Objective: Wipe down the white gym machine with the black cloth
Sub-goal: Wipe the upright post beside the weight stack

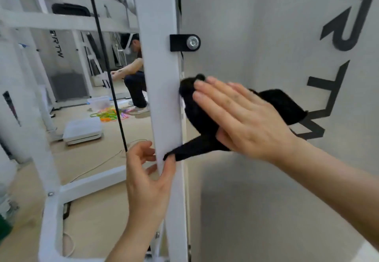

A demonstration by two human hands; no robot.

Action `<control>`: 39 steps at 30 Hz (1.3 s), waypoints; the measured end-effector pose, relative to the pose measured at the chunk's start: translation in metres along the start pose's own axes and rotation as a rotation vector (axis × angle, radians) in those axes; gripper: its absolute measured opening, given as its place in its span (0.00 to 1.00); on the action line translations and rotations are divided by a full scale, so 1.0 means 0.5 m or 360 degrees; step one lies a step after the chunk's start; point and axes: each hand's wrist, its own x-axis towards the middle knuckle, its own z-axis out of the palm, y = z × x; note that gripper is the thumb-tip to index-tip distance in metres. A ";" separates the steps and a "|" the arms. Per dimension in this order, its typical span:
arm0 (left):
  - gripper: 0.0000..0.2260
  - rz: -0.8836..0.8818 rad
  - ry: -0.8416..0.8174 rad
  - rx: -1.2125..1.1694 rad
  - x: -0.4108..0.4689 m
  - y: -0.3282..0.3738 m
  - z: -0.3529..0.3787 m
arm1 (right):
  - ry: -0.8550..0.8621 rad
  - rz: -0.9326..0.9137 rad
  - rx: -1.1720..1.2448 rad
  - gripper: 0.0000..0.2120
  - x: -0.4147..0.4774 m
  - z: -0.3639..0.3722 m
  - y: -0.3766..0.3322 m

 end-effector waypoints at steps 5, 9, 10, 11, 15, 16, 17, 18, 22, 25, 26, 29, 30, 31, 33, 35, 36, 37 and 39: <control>0.11 -0.0324 -0.0009 -0.0409 0.005 0.022 -0.013 | 0.0263 0.0265 0.0100 0.24 0.038 0.059 -0.105; 0.21 -0.0373 -0.0059 -0.0453 -0.019 0.013 -0.046 | -0.0106 -0.0234 0.0329 0.20 -0.042 0.118 -0.213; 0.24 -0.0414 -0.0105 -0.0415 -0.026 0.009 -0.052 | -0.0162 -0.0301 0.0349 0.19 -0.050 0.122 -0.223; 0.25 -0.0458 -0.0149 -0.0382 -0.033 0.005 -0.057 | -0.0216 -0.0370 0.0355 0.20 -0.053 0.122 -0.223; 0.27 -0.0370 -0.0145 -0.0162 -0.045 0.011 -0.075 | -0.0324 -0.0594 0.0246 0.21 -0.039 0.079 -0.135; 0.26 -0.0289 -0.0120 -0.0092 -0.045 0.013 -0.078 | -0.0272 -0.0573 0.0162 0.21 -0.031 0.067 -0.106; 0.25 -0.0217 -0.0111 -0.0033 -0.046 0.015 -0.079 | -0.0212 -0.0515 0.0088 0.21 -0.022 0.057 -0.083; 0.24 -0.0161 -0.0115 0.0008 -0.050 0.015 -0.079 | -0.0170 -0.0415 0.0052 0.21 -0.015 0.052 -0.076; 0.16 -0.0035 -0.0189 0.0064 -0.084 -0.009 -0.083 | -0.0113 -0.0255 0.0144 0.22 -0.030 0.098 -0.176; 0.11 -0.0253 -0.0240 0.0252 -0.110 -0.063 -0.094 | -0.0204 -0.0346 0.0242 0.23 -0.085 0.146 -0.256; 0.11 -0.0350 -0.0284 0.0328 -0.121 -0.087 -0.096 | -0.0253 -0.0390 0.0266 0.22 -0.101 0.156 -0.274; 0.10 -0.0583 -0.0458 0.0487 -0.156 -0.140 -0.095 | -0.0483 -0.0519 0.0274 0.23 -0.131 0.170 -0.315; 0.11 -0.0608 -0.0472 0.0546 -0.162 -0.149 -0.095 | -0.0543 -0.0548 0.0248 0.24 -0.134 0.169 -0.321; 0.12 -0.0596 -0.0422 0.0601 -0.165 -0.153 -0.099 | -0.0591 -0.0579 0.0214 0.25 -0.132 0.165 -0.321; 0.16 -0.0466 -0.0219 0.0616 -0.166 -0.149 -0.107 | -0.0673 -0.0615 0.0131 0.28 -0.119 0.147 -0.311; 0.20 -0.0318 -0.0162 0.0425 -0.173 -0.134 -0.105 | -0.0653 -0.0523 0.0063 0.27 -0.095 0.125 -0.298; 0.23 -0.0281 -0.0228 0.0310 -0.179 -0.127 -0.099 | -0.0615 -0.0441 0.0046 0.25 -0.083 0.116 -0.294; 0.27 -0.0256 -0.0328 0.0236 -0.184 -0.124 -0.088 | -0.0579 -0.0372 0.0043 0.24 -0.073 0.108 -0.292; 0.30 -0.0223 -0.0501 0.0134 -0.180 -0.138 -0.065 | -0.0507 -0.0301 0.0083 0.23 -0.069 0.091 -0.289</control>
